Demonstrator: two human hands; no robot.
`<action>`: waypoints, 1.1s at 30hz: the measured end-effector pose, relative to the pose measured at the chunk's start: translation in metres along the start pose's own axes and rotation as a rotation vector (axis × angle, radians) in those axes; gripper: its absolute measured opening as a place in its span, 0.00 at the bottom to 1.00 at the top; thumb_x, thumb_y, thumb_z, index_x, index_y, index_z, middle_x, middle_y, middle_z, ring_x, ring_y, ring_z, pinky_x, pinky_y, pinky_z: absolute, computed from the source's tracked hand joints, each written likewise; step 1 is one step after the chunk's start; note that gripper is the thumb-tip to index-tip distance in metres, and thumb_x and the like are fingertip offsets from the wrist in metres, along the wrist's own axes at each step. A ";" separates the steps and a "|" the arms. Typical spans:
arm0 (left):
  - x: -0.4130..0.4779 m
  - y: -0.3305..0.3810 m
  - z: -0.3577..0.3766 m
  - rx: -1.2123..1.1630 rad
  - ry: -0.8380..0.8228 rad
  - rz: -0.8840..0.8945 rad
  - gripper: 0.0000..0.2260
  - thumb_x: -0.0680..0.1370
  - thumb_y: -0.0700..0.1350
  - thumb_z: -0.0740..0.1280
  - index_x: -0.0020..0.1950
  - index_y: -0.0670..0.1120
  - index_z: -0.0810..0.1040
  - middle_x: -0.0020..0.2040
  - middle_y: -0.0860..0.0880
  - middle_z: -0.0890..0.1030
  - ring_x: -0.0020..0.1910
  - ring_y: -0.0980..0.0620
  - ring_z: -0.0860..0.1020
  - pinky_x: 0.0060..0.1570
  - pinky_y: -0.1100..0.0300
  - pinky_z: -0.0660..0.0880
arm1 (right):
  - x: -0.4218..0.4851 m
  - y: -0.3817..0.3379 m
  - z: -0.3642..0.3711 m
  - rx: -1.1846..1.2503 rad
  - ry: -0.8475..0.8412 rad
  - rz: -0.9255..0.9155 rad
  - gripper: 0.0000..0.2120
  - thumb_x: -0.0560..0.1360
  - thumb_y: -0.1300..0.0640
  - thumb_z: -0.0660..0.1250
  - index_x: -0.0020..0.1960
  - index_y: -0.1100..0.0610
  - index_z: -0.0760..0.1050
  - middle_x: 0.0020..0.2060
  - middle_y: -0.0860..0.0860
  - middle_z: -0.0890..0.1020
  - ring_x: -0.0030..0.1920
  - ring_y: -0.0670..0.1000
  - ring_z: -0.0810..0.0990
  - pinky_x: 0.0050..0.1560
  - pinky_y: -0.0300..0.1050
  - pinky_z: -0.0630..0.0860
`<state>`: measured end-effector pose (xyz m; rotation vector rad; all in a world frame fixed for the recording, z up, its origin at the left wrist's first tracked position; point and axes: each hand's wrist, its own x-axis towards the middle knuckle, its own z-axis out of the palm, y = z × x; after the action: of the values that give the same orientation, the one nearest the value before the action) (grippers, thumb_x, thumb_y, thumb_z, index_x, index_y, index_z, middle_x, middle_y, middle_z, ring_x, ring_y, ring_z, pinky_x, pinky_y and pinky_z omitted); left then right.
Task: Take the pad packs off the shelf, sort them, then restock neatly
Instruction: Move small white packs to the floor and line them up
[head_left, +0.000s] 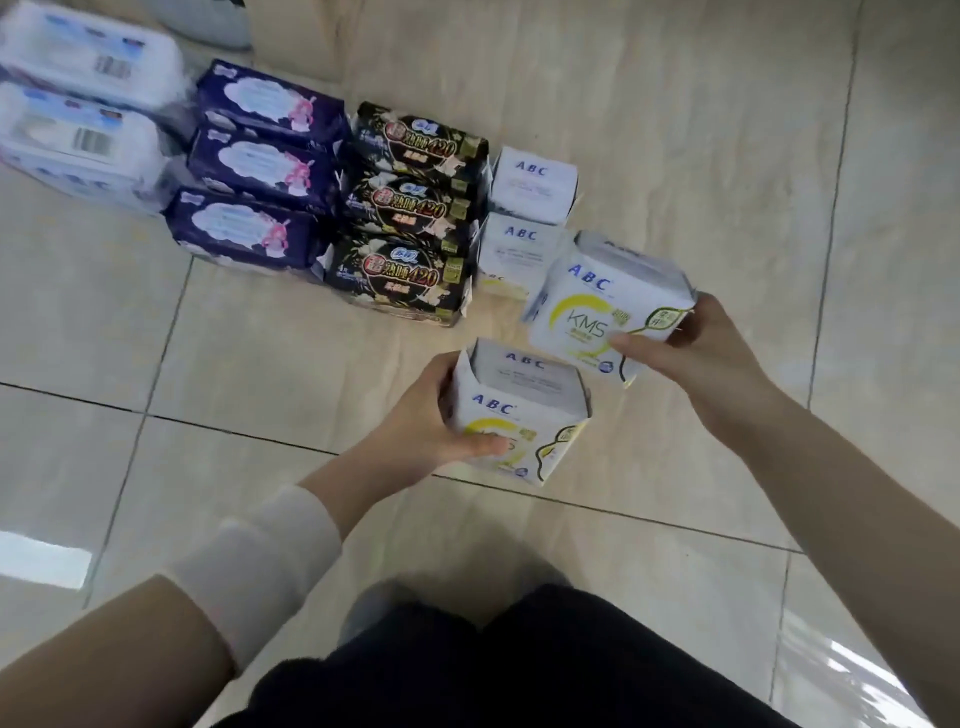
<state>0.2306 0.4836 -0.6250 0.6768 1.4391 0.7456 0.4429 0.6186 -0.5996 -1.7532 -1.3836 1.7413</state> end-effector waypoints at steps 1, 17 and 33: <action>0.011 -0.014 -0.003 -0.002 -0.001 0.019 0.32 0.64 0.30 0.75 0.61 0.49 0.65 0.53 0.57 0.76 0.46 0.71 0.76 0.42 0.73 0.73 | 0.011 0.010 0.006 -0.020 -0.001 -0.016 0.47 0.51 0.46 0.82 0.64 0.58 0.68 0.56 0.53 0.80 0.58 0.49 0.79 0.56 0.48 0.78; 0.063 -0.111 -0.026 0.227 0.040 0.354 0.36 0.59 0.43 0.79 0.60 0.57 0.64 0.59 0.58 0.68 0.57 0.67 0.72 0.54 0.73 0.67 | 0.068 0.082 0.059 -0.089 -0.008 -0.213 0.34 0.61 0.68 0.77 0.60 0.54 0.64 0.59 0.50 0.74 0.56 0.40 0.74 0.48 0.33 0.77; 0.040 -0.117 -0.027 0.322 0.019 0.352 0.44 0.58 0.58 0.75 0.68 0.61 0.55 0.70 0.58 0.63 0.69 0.63 0.62 0.66 0.71 0.59 | 0.066 0.094 0.062 -0.150 -0.069 -0.254 0.36 0.66 0.54 0.76 0.68 0.53 0.62 0.62 0.45 0.71 0.60 0.41 0.72 0.51 0.32 0.75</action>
<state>0.2078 0.4435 -0.7427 1.1964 1.4908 0.7973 0.4123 0.5991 -0.7252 -1.5203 -1.7230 1.6100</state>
